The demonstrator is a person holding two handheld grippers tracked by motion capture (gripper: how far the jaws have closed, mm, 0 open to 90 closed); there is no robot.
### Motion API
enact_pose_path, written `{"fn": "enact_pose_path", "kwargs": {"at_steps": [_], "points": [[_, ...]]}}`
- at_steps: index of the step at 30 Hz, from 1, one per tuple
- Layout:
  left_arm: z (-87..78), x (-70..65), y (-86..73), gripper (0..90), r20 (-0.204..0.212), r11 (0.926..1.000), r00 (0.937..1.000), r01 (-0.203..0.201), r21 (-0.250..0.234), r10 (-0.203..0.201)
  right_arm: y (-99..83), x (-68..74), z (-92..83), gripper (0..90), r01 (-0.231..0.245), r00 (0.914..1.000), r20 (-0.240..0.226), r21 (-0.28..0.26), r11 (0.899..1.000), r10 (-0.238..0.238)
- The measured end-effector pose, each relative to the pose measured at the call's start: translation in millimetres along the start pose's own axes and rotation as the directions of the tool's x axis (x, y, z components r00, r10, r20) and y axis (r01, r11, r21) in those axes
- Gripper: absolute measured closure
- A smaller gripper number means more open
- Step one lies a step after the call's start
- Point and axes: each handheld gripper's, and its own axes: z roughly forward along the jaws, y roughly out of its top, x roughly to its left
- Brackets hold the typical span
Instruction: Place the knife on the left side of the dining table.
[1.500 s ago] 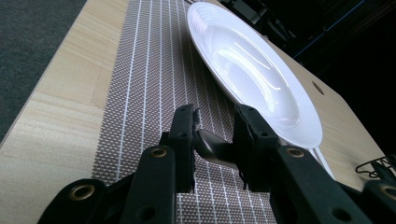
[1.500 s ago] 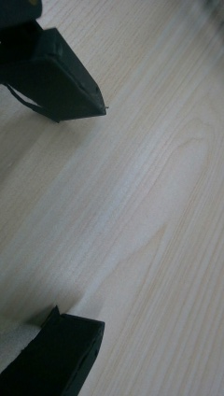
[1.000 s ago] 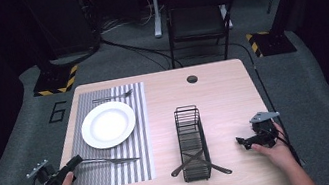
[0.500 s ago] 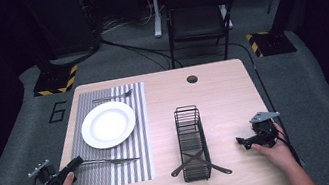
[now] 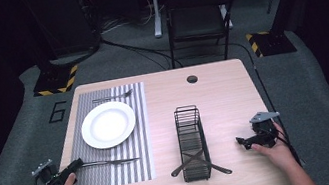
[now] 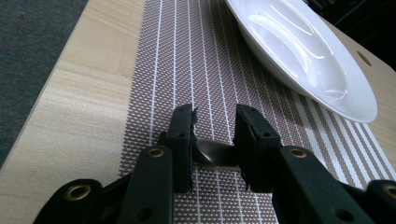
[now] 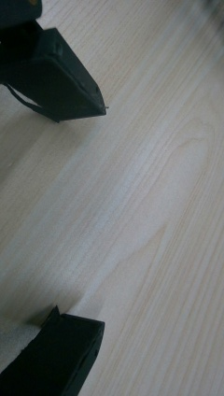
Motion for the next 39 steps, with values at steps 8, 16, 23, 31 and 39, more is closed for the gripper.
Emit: {"fn": "enact_pose_path", "kwargs": {"at_steps": [8, 16, 23, 31, 39], "points": [[-0.8, -1.2, 0.1, 67.8, -0.021, 0.9997, 0.9995, -0.025, 0.000, 0.025, 0.0, 0.0, 0.0, 0.0, 0.000, 1.0000, 0.001, 0.000, 1.000, 0.000], [-2.5, -2.9, 1.0, 66.7, -0.025, 0.9993, 0.9993, -0.028, -0.023, 0.028, 0.0, -0.1, 0.0, 0.0, 0.001, 1.0000, 0.000, -0.001, 1.000, -0.001], [-5.0, -8.1, 1.9, 65.8, -0.023, 0.9983, 0.9987, -0.046, -0.035, 0.045, 0.0, 0.0, 0.0, 0.0, 0.001, 1.0000, 0.000, 0.000, 1.000, -0.001], [-8.2, -14.4, 4.8, 65.0, -0.020, 0.9935, 0.9941, -0.107, -0.040, 0.106, 0.0, 0.0, 0.0, 0.0, 0.001, 1.0000, 0.000, 0.000, 1.000, -0.001], [-12.1, -24.8, 6.6, 64.4, 0.004, 0.9916, 0.9928, -0.119, -0.050, 0.120, 0.0, 0.1, -0.1, 0.0, -0.001, 1.0000, 0.000, 0.002, 1.000, 0.001]]}}
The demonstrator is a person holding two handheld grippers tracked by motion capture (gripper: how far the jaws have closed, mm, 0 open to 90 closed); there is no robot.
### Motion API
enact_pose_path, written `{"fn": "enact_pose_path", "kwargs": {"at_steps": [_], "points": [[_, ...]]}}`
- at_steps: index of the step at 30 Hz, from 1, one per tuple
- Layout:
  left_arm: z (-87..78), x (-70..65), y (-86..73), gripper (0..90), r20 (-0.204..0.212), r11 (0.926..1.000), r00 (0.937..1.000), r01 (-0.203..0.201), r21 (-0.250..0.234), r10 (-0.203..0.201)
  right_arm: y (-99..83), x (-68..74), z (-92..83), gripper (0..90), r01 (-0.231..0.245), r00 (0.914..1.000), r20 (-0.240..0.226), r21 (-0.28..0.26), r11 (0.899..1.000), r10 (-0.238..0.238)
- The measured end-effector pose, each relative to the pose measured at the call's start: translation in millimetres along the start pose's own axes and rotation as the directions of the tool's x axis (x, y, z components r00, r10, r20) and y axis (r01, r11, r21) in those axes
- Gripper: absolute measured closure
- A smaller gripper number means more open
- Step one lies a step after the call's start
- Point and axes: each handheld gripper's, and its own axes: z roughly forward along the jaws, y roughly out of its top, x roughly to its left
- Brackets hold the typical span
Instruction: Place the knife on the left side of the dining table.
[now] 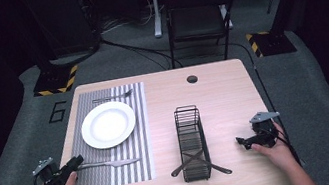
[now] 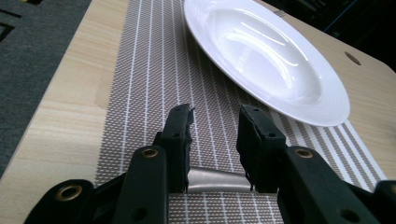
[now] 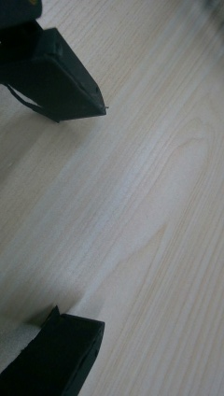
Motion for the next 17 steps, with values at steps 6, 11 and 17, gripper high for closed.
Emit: {"fn": "enact_pose_path", "kwargs": {"at_steps": [6, 11, 17], "points": [[-2.3, -11.1, 2.8, 63.3, 0.016, 0.9993, 0.9991, -0.038, 0.003, 0.038, 0.0, -0.1, 0.1, 0.0, 0.001, 1.0000, 0.000, -0.002, 1.000, -0.001], [-2.4, -21.3, 4.8, 60.5, 0.018, 0.9968, 0.9967, -0.080, 0.008, 0.080, 0.0, -0.1, 0.1, 0.0, 0.002, 1.0000, 0.000, -0.002, 1.000, -0.002], [-1.0, -29.8, 7.5, 49.9, 0.040, 0.9942, 0.9934, -0.108, 0.009, 0.107, 0.0, 0.1, -0.1, 0.0, 0.001, 1.0000, 0.000, -0.001, 1.000, -0.001]]}}
